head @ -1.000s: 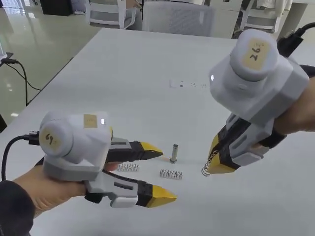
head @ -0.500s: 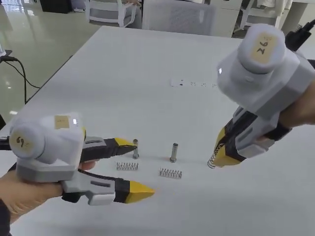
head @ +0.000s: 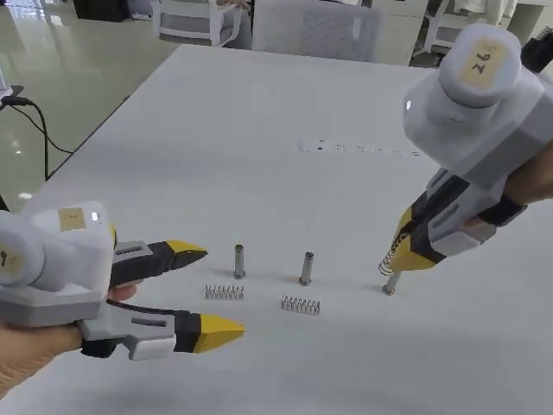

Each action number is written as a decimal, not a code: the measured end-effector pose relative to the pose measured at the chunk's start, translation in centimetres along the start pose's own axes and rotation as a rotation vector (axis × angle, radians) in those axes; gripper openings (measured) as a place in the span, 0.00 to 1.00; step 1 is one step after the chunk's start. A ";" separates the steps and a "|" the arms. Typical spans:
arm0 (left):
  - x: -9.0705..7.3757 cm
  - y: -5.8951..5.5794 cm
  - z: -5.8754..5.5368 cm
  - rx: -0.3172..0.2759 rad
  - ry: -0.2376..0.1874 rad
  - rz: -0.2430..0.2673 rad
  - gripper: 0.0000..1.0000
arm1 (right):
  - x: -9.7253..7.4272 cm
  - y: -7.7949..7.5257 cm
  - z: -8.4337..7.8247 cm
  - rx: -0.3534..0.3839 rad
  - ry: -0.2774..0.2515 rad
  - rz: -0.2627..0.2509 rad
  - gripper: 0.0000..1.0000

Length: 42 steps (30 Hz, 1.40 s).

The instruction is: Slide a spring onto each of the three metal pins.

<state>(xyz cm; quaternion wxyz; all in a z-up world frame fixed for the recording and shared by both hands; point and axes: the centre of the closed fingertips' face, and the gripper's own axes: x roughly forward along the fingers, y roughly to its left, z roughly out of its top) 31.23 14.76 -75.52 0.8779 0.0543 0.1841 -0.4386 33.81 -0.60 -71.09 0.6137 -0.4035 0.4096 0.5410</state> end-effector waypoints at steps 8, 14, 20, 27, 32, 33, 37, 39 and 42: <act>-0.1 0.3 -0.5 -0.017 -0.001 0.019 0.66 | -0.4 -2.1 -1.1 0.018 0.038 -0.032 0.13; 0.0 0.4 -0.7 -0.023 0.001 0.019 0.67 | 0.0 -3.9 -2.0 0.034 0.068 -0.059 0.13; 0.0 0.7 -0.9 -0.028 0.001 0.026 0.68 | 1.1 -5.4 -3.0 0.044 0.102 -0.074 0.13; 0.0 0.8 -0.8 -0.022 0.002 0.029 0.68 | 2.8 -6.5 -4.1 0.072 0.122 -0.063 0.13; 0.1 0.7 -0.7 -0.020 0.002 0.030 0.68 | 4.1 -6.9 -5.0 0.082 0.143 -0.056 0.13; 0.1 0.7 -0.8 -0.019 0.004 0.030 0.68 | 4.3 -7.0 -5.0 0.085 0.141 -0.053 0.13; 0.0 0.7 -0.9 -0.019 0.008 0.034 0.68 | 5.1 -7.3 -5.4 0.104 0.144 -0.045 0.13; 0.0 0.8 -0.9 -0.022 0.006 0.035 0.68 | 5.3 -7.4 -5.6 0.109 0.147 -0.043 0.13; -0.1 0.8 -0.9 -0.023 0.007 0.037 0.68 | 5.5 -7.5 -5.6 0.113 0.146 -0.043 0.13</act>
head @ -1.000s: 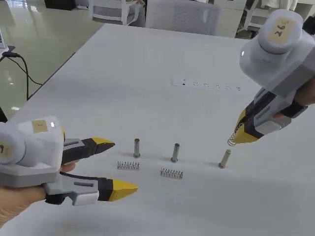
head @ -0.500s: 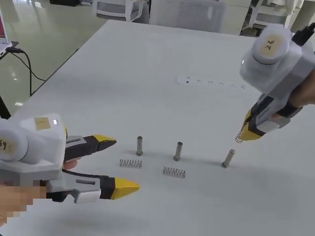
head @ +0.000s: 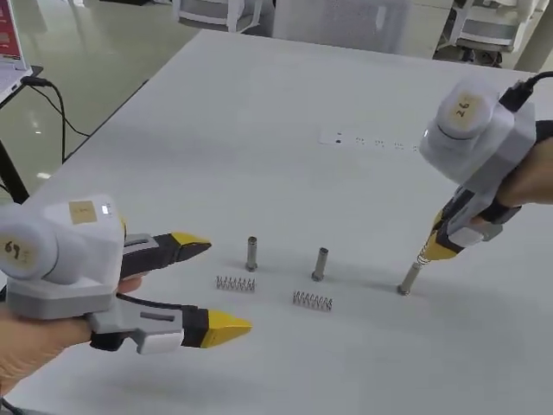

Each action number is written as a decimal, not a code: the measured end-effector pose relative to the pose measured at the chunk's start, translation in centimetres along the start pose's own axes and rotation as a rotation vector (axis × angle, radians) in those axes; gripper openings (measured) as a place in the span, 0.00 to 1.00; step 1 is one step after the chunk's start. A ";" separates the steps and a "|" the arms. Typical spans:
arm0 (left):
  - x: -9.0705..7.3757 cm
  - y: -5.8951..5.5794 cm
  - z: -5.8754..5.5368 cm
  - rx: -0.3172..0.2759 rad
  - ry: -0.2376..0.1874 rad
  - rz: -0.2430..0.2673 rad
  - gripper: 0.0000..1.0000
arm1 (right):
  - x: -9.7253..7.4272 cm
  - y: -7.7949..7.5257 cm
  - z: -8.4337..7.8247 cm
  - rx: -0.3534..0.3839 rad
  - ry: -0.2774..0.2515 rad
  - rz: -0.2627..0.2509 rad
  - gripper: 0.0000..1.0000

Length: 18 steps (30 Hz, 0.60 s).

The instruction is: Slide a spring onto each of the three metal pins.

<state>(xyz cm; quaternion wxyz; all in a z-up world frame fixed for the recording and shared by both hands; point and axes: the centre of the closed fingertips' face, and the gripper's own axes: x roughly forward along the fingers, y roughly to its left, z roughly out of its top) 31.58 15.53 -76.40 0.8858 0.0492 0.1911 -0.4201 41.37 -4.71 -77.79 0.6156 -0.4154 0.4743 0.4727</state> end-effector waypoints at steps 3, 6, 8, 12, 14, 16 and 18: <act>0.1 0.0 -0.1 0.000 0.005 0.000 0.68 | 0.3 0.0 0.0 0.004 0.003 0.005 0.13; 0.1 0.0 -0.1 -0.001 0.005 -0.001 0.68 | 0.6 -0.1 -0.2 0.006 0.007 0.006 0.13; 0.1 0.0 -0.1 -0.002 0.005 -0.001 0.68 | 0.6 -0.2 -0.1 0.009 0.003 0.007 0.13; 0.1 0.0 -0.2 -0.003 0.007 -0.002 0.68 | 0.8 -0.2 -0.2 0.013 0.004 0.010 0.13; 0.1 0.0 -0.2 -0.004 0.007 -0.002 0.67 | 0.8 -0.1 -0.2 0.017 0.004 0.016 0.13; 0.1 0.0 -0.2 -0.004 0.008 -0.001 0.67 | 0.9 -0.2 -0.2 0.014 0.005 0.013 0.13; 0.1 0.0 -0.2 -0.005 0.008 0.000 0.67 | 1.0 -0.2 -0.2 0.015 0.007 0.016 0.13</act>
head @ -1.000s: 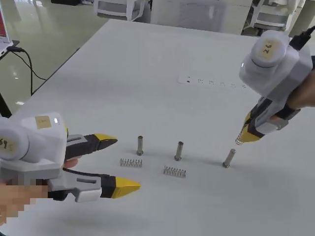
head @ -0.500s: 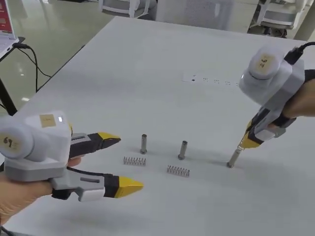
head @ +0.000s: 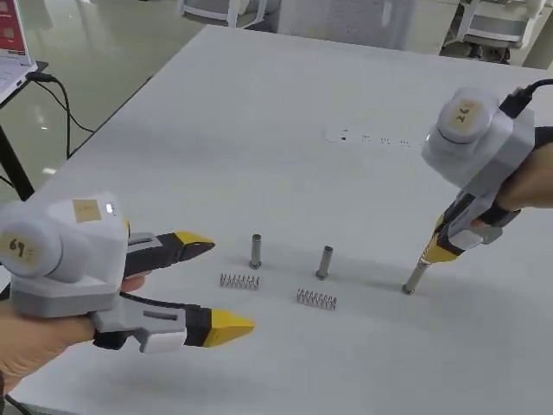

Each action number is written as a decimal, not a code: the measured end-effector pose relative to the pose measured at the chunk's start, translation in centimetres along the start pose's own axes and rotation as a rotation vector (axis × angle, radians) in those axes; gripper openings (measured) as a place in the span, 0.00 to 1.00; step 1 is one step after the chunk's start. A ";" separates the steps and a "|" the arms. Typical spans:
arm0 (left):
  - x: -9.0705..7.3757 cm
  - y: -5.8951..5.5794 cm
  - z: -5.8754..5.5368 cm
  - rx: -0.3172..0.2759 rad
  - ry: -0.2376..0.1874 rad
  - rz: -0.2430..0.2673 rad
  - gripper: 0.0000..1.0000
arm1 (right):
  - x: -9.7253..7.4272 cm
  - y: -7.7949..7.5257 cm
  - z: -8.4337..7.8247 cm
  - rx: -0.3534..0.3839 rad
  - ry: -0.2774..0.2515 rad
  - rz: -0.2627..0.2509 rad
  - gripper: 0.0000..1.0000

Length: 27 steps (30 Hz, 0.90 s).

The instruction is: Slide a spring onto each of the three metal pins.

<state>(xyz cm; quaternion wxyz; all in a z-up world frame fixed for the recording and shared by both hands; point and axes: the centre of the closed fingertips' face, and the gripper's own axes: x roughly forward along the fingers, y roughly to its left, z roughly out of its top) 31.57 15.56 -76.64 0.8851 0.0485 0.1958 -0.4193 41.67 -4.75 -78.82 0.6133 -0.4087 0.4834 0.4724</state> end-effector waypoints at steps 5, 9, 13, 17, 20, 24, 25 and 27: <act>-0.1 0.1 -0.1 -0.003 0.001 0.002 0.67 | 0.4 0.0 -0.1 0.002 0.008 0.005 0.13; -0.2 0.1 -0.2 -0.004 0.002 0.003 0.67 | 0.7 0.1 -0.2 0.004 0.013 0.009 0.13; -0.2 0.1 -0.2 -0.004 0.003 0.002 0.67 | 1.1 0.2 -0.2 0.007 0.014 0.013 0.13; -0.1 0.0 0.0 -0.002 0.003 0.000 0.67 | 1.7 0.1 -0.4 0.013 0.017 0.016 0.13; -0.1 0.0 0.0 0.000 0.002 0.000 0.66 | 2.2 0.1 -0.5 0.013 0.019 0.016 0.13; -0.1 -0.1 0.0 0.000 0.004 0.000 0.66 | 3.0 0.3 -0.6 0.018 0.023 0.020 0.13; -0.1 -0.1 0.1 0.000 0.004 0.000 0.66 | 3.2 0.3 -0.6 0.019 0.023 0.017 0.13; -0.1 0.0 0.1 0.000 0.004 0.001 0.66 | 3.7 0.4 -0.8 0.021 0.028 0.016 0.13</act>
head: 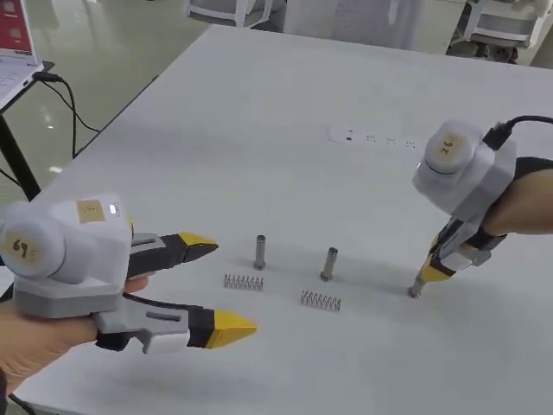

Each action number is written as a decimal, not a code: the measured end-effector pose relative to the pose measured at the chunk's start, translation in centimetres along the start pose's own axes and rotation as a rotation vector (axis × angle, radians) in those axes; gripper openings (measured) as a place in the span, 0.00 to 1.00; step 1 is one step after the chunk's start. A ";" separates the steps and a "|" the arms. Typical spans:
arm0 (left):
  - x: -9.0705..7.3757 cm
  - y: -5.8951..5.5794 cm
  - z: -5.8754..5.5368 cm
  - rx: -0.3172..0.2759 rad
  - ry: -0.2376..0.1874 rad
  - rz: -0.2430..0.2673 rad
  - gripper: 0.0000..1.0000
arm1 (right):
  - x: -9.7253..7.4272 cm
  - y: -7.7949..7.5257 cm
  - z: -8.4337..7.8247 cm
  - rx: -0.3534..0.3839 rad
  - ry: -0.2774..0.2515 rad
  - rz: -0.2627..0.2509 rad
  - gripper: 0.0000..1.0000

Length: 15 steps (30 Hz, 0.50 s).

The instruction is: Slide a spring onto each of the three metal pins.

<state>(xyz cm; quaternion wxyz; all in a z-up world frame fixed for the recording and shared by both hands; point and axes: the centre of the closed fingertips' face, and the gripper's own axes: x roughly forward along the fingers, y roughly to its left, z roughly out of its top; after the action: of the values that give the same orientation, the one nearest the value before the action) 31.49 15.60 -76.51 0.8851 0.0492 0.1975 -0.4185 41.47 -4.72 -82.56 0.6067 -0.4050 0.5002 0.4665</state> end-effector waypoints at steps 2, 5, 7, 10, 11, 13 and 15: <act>0.0 0.0 0.0 0.000 0.000 0.002 0.66 | 0.3 0.1 0.0 0.004 0.001 0.003 0.13; -0.1 0.0 -0.1 -0.001 0.001 0.003 0.66 | 0.8 0.2 -0.1 0.009 0.002 0.006 0.13; -0.2 0.0 -0.1 -0.001 0.002 0.004 0.66 | 1.1 0.3 -0.2 0.010 0.007 0.003 0.13; -0.2 0.0 -0.1 -0.002 0.001 0.005 0.66 | 1.4 0.3 -0.3 0.011 0.010 0.003 0.13; -0.2 0.0 -0.1 -0.002 0.002 0.005 0.66 | 1.5 0.3 -0.3 0.011 0.012 0.003 0.13; -0.2 0.0 -0.1 -0.002 0.002 0.005 0.66 | 1.6 0.3 -0.3 0.010 0.014 0.001 0.13; -0.2 0.0 -0.1 -0.003 0.002 0.005 0.66 | 1.7 0.3 -0.4 0.010 0.016 0.000 0.13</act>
<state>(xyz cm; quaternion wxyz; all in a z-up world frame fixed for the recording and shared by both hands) 31.34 15.75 -76.51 0.8860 0.0489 0.1988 -0.4160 41.19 -4.73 -84.31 0.6046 -0.4057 0.5073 0.4609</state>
